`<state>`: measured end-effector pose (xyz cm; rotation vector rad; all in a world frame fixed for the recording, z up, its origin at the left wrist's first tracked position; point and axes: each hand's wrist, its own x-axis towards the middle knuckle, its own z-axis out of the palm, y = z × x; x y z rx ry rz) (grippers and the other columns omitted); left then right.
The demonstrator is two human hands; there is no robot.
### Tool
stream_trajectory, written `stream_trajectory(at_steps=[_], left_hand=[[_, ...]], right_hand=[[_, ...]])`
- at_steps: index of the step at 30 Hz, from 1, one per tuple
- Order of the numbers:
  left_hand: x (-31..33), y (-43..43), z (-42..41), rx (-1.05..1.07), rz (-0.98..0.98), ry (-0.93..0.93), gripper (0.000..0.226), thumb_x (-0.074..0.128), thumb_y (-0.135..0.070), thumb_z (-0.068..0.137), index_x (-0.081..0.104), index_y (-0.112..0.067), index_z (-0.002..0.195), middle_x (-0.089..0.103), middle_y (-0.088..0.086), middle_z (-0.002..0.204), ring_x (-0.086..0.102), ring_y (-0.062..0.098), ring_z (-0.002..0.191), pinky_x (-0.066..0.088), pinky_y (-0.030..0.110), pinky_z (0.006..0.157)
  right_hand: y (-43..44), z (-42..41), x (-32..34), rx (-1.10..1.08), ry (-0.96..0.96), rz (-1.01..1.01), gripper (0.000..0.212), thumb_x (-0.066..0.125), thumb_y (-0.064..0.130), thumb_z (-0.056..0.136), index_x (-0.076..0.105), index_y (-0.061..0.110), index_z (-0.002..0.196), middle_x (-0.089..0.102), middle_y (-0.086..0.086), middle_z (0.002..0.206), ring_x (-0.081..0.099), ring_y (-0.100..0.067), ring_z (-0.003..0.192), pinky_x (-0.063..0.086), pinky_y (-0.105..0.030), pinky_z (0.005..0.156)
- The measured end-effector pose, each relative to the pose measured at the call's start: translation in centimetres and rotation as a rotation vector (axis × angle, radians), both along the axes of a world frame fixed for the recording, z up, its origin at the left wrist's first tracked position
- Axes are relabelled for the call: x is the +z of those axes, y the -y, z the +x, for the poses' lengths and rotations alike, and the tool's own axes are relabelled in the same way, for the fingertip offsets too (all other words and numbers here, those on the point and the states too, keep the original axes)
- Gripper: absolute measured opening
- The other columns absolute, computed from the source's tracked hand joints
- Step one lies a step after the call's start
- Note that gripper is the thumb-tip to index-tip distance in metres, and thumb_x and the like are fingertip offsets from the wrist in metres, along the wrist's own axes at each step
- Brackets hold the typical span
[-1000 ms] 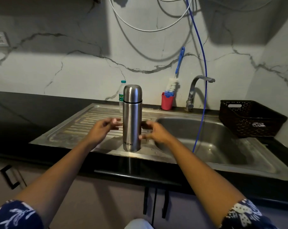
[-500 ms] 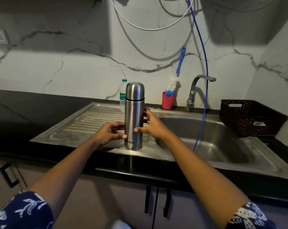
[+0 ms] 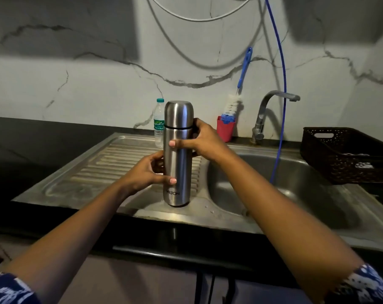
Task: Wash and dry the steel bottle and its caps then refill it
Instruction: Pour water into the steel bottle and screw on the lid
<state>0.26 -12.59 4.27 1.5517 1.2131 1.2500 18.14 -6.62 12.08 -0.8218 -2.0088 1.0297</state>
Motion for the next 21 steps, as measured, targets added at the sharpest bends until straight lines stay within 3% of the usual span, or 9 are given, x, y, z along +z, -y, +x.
stream_trajectory(at_steps=[2,6,9,13,17,21], left_hand=[[1.2,-1.7,-0.2,0.01,0.023,0.019,0.09,0.094,-0.032,0.037,0.057,-0.022,0.119,0.071,0.001,0.112,0.067,0.016,0.103,0.056,0.027,0.078],[4.1,-7.1,-0.6,0.043,0.06,0.025,0.069,0.088,-0.01,0.051,0.059,-0.026,0.112,0.071,-0.001,0.103,0.067,0.016,0.099,0.056,0.023,0.075],[4.9,-12.0,-1.2,0.064,0.038,0.015,0.058,0.079,0.002,0.068,0.057,-0.026,0.114,0.067,0.002,0.108,0.064,0.016,0.102,0.055,0.022,0.076],[4.3,-18.0,-2.1,0.07,-0.001,-0.02,0.062,0.081,-0.002,0.07,0.054,-0.021,0.123,0.066,0.006,0.113,0.064,0.016,0.102,0.056,0.024,0.075],[2.9,-22.1,-2.7,0.065,-0.032,-0.035,0.06,0.074,0.0,0.076,0.049,-0.019,0.127,0.063,0.005,0.113,0.062,0.014,0.101,0.055,0.019,0.068],[1.2,-24.6,-3.6,0.07,-0.076,-0.03,0.057,0.071,0.002,0.078,0.047,-0.02,0.125,0.064,0.002,0.111,0.062,0.013,0.101,0.053,0.019,0.066]], right_hand=[[-1.8,-0.3,1.5,0.031,-0.043,-0.041,0.067,0.082,0.028,0.067,0.046,0.021,0.123,0.057,0.001,0.119,0.059,-0.015,0.101,0.055,-0.028,0.072],[-6.7,-1.3,4.7,0.038,-0.07,-0.041,0.066,0.082,0.023,0.069,0.046,0.019,0.124,0.058,0.003,0.113,0.059,-0.012,0.097,0.051,-0.024,0.065],[-11.1,-2.3,5.5,0.036,-0.074,-0.06,0.069,0.081,0.017,0.07,0.046,0.015,0.129,0.059,0.001,0.113,0.058,-0.015,0.1,0.051,-0.026,0.066],[-17.1,-3.3,4.6,0.018,-0.082,-0.082,0.068,0.081,0.015,0.07,0.046,0.016,0.129,0.058,0.0,0.114,0.056,-0.019,0.105,0.052,-0.032,0.075],[-21.4,-4.3,2.9,0.009,-0.084,-0.097,0.07,0.081,0.015,0.07,0.046,0.014,0.131,0.055,-0.001,0.12,0.055,-0.022,0.109,0.051,-0.031,0.073],[-23.9,-5.1,1.3,0.01,-0.065,-0.114,0.067,0.08,0.014,0.072,0.045,0.014,0.13,0.054,0.003,0.113,0.053,-0.019,0.106,0.049,-0.028,0.069]])
